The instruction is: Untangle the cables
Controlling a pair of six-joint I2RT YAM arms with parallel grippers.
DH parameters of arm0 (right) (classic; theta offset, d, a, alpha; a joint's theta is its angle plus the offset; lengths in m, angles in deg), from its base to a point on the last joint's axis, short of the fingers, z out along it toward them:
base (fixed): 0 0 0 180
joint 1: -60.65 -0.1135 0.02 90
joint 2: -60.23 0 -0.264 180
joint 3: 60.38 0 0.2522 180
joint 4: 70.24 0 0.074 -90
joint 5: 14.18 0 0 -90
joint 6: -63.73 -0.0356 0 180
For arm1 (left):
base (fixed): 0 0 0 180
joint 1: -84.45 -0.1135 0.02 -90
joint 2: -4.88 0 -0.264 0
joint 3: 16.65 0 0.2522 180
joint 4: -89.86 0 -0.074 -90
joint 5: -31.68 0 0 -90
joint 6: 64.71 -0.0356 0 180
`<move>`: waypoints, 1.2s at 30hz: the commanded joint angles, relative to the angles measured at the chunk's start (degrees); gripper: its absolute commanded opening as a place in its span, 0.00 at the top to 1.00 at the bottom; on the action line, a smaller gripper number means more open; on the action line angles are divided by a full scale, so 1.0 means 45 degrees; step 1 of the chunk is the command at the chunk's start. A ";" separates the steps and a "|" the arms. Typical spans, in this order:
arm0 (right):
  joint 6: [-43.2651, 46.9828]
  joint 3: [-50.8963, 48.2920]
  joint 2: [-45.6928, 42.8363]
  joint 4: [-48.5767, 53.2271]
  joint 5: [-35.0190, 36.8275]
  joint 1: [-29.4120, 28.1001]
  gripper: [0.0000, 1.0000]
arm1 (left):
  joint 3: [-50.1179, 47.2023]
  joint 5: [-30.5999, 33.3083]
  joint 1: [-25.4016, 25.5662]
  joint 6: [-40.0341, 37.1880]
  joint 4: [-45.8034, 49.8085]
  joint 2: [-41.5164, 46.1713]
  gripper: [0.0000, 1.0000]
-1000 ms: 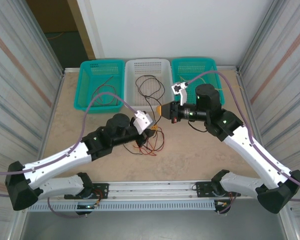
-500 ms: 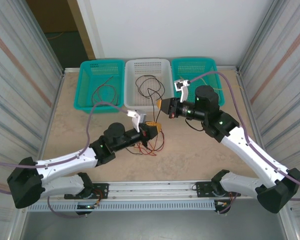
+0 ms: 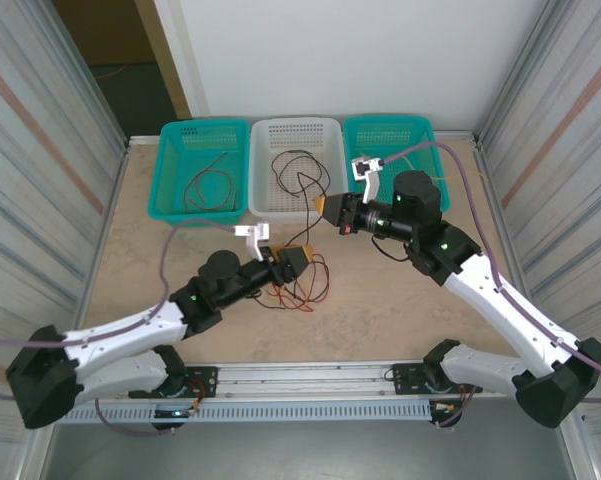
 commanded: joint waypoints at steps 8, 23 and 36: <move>0.0971 0.0799 -0.0716 0.0745 -0.0540 0.0086 1.00 | -0.1291 -0.1175 -0.2796 0.2222 0.3520 0.3427 0.12; 0.0368 0.0765 -0.0381 -0.0712 -0.0958 0.0055 1.00 | -0.1142 -0.3787 -0.2116 0.5115 -0.3419 -0.1381 0.09; 0.0014 0.0824 0.0157 -0.1473 -0.1119 0.0058 1.00 | -0.0506 -0.3647 -0.1308 0.5818 -0.4877 -0.3291 0.23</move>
